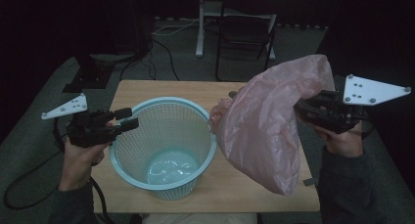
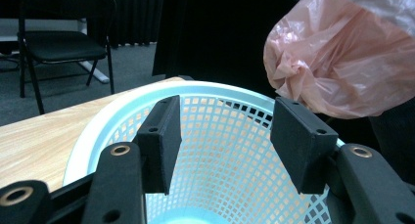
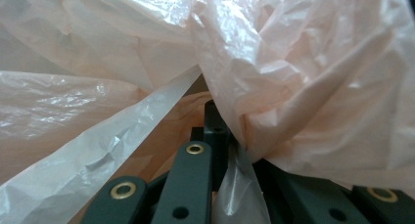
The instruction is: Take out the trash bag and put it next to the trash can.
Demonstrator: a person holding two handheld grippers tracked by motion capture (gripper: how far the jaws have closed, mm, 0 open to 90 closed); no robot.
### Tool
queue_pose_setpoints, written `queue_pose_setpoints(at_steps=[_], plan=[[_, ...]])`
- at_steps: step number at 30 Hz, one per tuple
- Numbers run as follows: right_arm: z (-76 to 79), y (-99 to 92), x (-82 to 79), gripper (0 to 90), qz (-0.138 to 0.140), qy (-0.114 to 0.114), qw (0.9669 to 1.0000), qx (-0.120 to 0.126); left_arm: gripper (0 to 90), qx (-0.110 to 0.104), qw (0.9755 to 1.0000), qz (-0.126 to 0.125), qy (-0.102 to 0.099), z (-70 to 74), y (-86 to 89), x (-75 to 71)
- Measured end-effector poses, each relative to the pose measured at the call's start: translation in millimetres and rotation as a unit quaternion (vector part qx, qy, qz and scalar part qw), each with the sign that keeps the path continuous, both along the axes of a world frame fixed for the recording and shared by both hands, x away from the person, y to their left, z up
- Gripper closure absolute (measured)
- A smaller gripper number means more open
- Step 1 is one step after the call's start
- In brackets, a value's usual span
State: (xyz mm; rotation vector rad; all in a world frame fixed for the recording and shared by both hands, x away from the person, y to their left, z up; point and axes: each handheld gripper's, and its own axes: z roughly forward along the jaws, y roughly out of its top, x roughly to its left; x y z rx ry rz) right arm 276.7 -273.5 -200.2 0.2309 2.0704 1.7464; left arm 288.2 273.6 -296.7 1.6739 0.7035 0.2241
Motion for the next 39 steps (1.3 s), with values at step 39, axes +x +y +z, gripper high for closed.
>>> queue_pose_setpoints(at_steps=[39], plan=[[-69.1,-6.1,18.7,84.4,0.010,0.071,0.9970,-0.032,45.0,-0.002,1.0000,0.000,0.001,1.3,2.2,0.2]])
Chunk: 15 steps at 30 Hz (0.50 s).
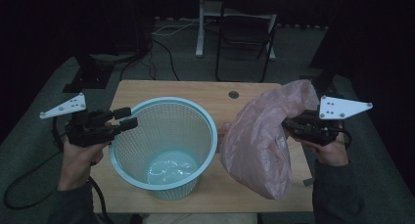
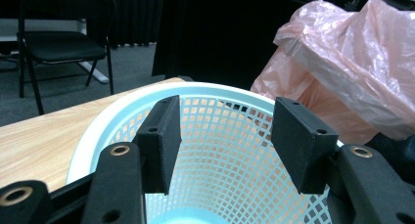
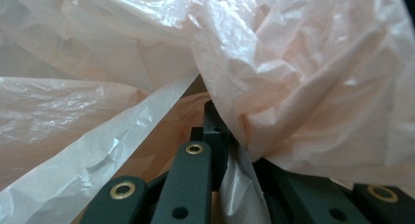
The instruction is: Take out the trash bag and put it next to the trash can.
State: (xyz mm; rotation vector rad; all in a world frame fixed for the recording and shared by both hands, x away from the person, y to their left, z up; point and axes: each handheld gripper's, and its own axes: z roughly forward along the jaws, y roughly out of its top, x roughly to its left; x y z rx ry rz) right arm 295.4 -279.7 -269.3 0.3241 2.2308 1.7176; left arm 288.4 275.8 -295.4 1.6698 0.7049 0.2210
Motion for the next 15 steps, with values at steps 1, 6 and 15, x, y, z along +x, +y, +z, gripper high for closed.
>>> queue_pose_setpoints(at_steps=[1,6,15], plan=[[-1.4,0.5,0.9,84.4,0.001,0.002,1.0000,-0.001,45.1,0.000,1.0000,0.000,0.000,0.1,0.0,0.0],[-6.0,0.3,2.0,84.4,0.002,0.006,1.0000,-0.002,45.1,0.004,1.0000,-0.002,0.000,-0.4,-1.3,0.6],[-14.0,-2.1,3.0,84.3,0.002,0.015,0.9999,-0.003,45.1,0.003,1.0000,-0.001,0.000,-0.2,-1.8,0.3]])
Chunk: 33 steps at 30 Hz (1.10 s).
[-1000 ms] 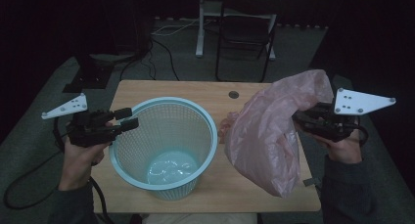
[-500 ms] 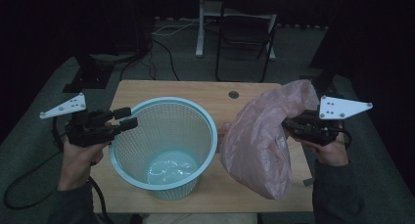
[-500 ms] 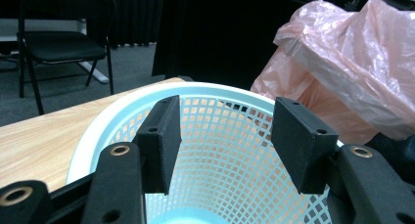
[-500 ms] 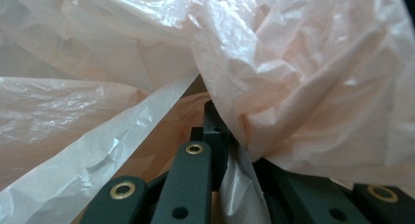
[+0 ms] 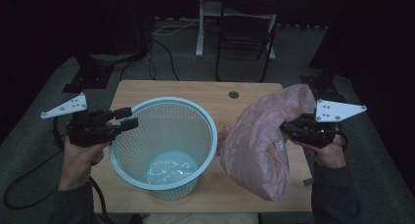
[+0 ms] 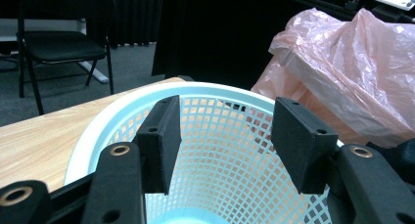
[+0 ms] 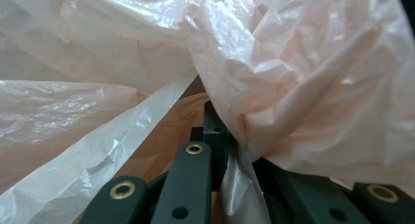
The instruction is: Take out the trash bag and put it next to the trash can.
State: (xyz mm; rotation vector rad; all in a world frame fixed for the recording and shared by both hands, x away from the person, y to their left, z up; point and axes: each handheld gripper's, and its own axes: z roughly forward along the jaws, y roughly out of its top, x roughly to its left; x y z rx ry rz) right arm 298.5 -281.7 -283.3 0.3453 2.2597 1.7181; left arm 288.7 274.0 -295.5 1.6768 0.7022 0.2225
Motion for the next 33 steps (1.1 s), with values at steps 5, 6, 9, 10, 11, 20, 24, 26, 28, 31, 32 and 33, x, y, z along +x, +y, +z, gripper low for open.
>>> queue_pose_setpoints(at_steps=[5,6,9,10,11,20,24,26,28,31,32,33], plan=[[-2.9,0.8,1.9,84.3,0.001,0.005,1.0000,0.000,45.0,-0.001,1.0000,0.001,0.000,0.1,0.5,0.0],[-3.3,1.2,2.2,84.3,0.001,0.005,1.0000,0.000,45.1,-0.001,1.0000,0.001,0.000,0.1,0.7,-0.1],[-4.2,2.2,2.4,84.3,0.003,0.006,1.0000,0.000,45.1,-0.001,1.0000,0.000,-0.001,0.3,0.6,-0.1],[-4.4,2.4,2.3,84.3,0.003,0.007,1.0000,0.000,45.0,-0.002,1.0000,0.001,-0.001,0.4,0.5,-0.2],[-4.8,2.5,2.1,84.3,0.004,0.007,1.0000,0.000,45.0,-0.001,1.0000,0.001,-0.001,0.5,0.6,-0.3],[-15.4,-0.6,3.0,84.3,0.001,0.015,0.9999,0.005,45.1,-0.001,1.0000,0.000,-0.001,0.4,0.5,-0.3],[-19.2,-1.2,5.4,84.3,-0.002,0.020,0.9998,0.003,45.0,-0.001,1.0000,0.000,0.001,-0.1,0.5,0.4],[-21.3,-0.8,6.8,84.3,-0.004,0.025,0.9997,0.001,45.0,-0.001,1.0000,0.000,0.002,-0.3,0.3,0.7],[-22.5,-0.7,7.9,84.3,-0.005,0.026,0.9997,0.001,45.1,-0.001,1.0000,-0.001,0.001,-0.2,0.2,0.6],[-24.3,-0.4,9.6,84.3,-0.006,0.028,0.9996,-0.001,45.0,-0.001,1.0000,-0.001,0.001,-0.2,0.1,0.6],[-24.8,-0.3,10.1,84.3,-0.006,0.030,0.9995,-0.002,45.1,-0.001,1.0000,-0.001,0.001,-0.2,0.1,0.6],[-25.5,-0.1,10.5,84.3,-0.008,0.031,0.9995,-0.003,45.1,-0.001,1.0000,-0.001,0.001,-0.2,0.2,0.6]])
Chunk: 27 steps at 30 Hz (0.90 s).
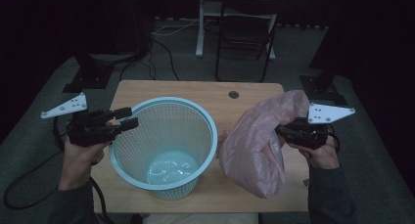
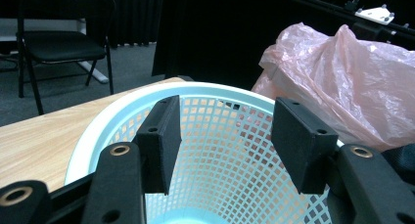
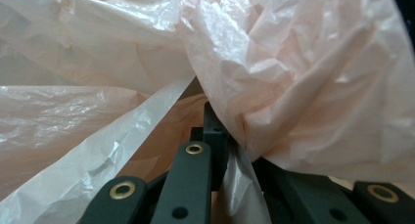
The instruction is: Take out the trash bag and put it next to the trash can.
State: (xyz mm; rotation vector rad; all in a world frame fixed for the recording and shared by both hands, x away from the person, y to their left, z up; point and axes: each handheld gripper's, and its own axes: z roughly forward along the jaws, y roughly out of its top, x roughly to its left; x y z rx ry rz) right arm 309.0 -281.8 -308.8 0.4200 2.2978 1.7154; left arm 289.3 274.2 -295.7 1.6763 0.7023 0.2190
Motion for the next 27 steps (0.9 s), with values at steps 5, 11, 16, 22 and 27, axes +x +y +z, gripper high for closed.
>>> queue_pose_setpoints(at_steps=[5,11,16,22,27], plan=[[-3.5,0.5,3.1,84.3,-0.008,0.003,0.9999,-0.009,45.0,0.000,1.0000,0.000,0.000,-0.1,-0.4,0.1],[-7.2,1.0,7.0,84.3,-0.017,0.005,0.9998,-0.012,45.0,0.000,1.0000,0.000,0.000,-0.1,-0.5,-0.2],[-12.8,2.5,12.2,84.3,-0.025,0.013,0.9995,-0.017,45.0,-0.001,1.0000,0.000,-0.002,0.3,0.7,-0.9],[-19.4,4.6,17.3,84.3,-0.037,0.020,0.9988,-0.025,45.0,-0.001,1.0000,-0.001,-0.001,0.3,0.3,-0.4],[-27.3,9.8,23.8,84.0,-0.057,0.026,0.9968,-0.050,45.0,0.000,1.0000,-0.003,-0.002,0.4,-0.6,0.2]])
